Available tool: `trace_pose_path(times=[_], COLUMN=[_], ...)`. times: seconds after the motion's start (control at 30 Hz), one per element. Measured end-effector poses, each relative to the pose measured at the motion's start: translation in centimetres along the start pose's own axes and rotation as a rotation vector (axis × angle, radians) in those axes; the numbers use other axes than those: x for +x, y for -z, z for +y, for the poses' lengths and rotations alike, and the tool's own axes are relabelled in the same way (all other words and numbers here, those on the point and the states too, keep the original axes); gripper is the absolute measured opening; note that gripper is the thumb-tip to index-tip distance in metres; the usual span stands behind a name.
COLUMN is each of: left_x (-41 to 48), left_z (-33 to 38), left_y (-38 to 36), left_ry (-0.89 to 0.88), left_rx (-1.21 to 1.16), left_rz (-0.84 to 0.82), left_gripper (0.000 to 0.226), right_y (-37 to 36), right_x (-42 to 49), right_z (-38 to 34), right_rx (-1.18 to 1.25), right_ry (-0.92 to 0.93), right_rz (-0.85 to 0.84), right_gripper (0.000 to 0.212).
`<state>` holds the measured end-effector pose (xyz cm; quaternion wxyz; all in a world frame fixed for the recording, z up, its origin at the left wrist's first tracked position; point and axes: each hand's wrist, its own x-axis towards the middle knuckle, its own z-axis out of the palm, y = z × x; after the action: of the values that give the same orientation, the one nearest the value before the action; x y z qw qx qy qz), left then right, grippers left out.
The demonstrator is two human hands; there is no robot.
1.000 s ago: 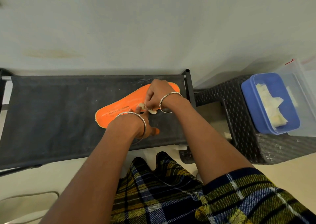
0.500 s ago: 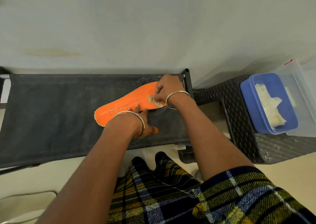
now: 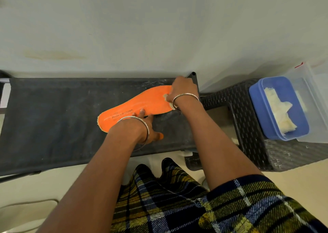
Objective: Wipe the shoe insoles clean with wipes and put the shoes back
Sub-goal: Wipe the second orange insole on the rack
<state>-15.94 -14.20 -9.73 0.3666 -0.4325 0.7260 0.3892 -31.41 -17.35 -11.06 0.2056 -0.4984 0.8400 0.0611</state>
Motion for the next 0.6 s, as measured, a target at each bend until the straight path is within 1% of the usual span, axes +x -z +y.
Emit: trace_pose_path(times=[0.07, 0.13, 0.17, 0.23, 0.27, 0.33, 0.4, 0.47, 0.5, 0.6], left_x=[0.0, 0.0, 0.0, 0.0, -0.1, -0.2, -0.2, -0.2, -0.1, -0.1], left_z=[0.0, 0.0, 0.1, 0.2, 0.3, 0.4, 0.5, 0.5, 0.5, 0.3], left_y=[-0.1, -0.1, -0.1, -0.1, 0.0, 0.1, 0.1, 0.1, 0.0, -0.1], left_ry=[0.0, 0.009, 0.013, 0.013, 0.013, 0.013, 0.012, 0.011, 0.012, 0.025], left_rx=[-0.004, -0.005, -0.005, -0.007, -0.004, 0.008, 0.016, 0.012, 0.009, 0.01], left_rz=[-0.001, 0.003, 0.003, 0.004, 0.005, 0.006, 0.007, 0.01, 0.011, 0.014], left_gripper=[0.086, 0.086, 0.086, 0.086, 0.086, 0.086, 0.086, 0.086, 0.086, 0.086], right_y=[0.1, -0.3, -0.5, -0.9, -1.0, -0.8, -0.5, -0.3, -0.3, -0.8], right_x=[-0.1, -0.2, -0.4, -0.8, -0.9, -0.8, -0.4, -0.2, -0.3, -0.7], right_z=[0.1, -0.4, -0.8, -1.1, -1.1, -0.7, 0.0, 0.5, 0.4, -0.9], right_rx=[-0.069, -0.1, -0.082, 0.003, 0.053, 0.154, 0.157, 0.021, -0.028, -0.082], right_ry=[-0.03, 0.039, 0.079, 0.112, 0.113, 0.079, 0.013, -0.02, -0.005, 0.119], right_rz=[0.04, 0.036, 0.012, -0.096, -0.145, -0.18, -0.157, -0.074, -0.035, 0.019], right_gripper=[0.034, 0.027, 0.026, 0.026, 0.025, 0.023, 0.034, 0.047, 0.048, 0.034])
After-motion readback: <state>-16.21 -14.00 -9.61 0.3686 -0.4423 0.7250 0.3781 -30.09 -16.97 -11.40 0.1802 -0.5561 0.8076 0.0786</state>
